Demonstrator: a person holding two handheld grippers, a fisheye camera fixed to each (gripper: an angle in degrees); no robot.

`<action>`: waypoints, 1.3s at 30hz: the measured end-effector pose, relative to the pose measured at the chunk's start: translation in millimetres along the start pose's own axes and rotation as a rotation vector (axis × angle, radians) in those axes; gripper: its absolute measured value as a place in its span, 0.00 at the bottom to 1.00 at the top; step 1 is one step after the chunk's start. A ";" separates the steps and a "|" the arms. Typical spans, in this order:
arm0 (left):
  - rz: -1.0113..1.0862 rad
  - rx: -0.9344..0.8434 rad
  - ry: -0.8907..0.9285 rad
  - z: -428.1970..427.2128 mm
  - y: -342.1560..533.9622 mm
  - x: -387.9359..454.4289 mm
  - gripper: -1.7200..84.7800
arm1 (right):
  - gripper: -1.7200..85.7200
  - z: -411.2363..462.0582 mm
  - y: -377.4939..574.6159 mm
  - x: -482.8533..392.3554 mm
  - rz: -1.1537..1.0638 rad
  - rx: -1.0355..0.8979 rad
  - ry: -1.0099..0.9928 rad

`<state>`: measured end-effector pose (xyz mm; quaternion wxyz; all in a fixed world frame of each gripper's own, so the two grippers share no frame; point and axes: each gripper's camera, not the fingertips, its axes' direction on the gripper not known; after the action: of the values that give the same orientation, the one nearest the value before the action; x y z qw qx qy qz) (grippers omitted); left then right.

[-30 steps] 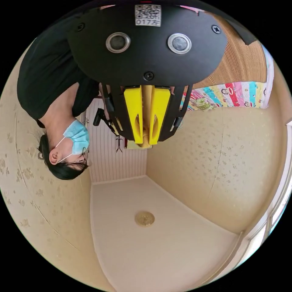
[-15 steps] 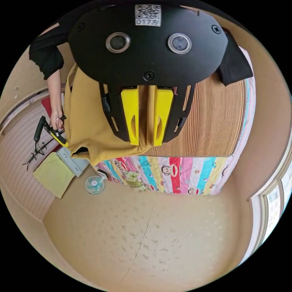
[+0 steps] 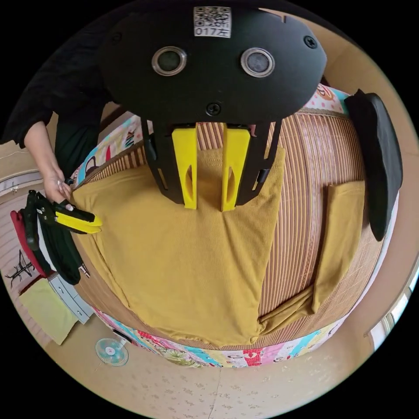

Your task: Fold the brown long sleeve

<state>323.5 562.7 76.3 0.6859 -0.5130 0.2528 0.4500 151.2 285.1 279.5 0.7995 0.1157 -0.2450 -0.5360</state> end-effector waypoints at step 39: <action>-0.233 0.290 1.048 -284.5 45.4 -326.0 0.06 | 0.03 -128.7 164.8 134.7 0.212 0.227 -0.539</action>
<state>164.1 184.2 219.8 0.5773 -0.5930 0.5611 0.0164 390.6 217.7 279.5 0.7392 0.0321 -0.5171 -0.4302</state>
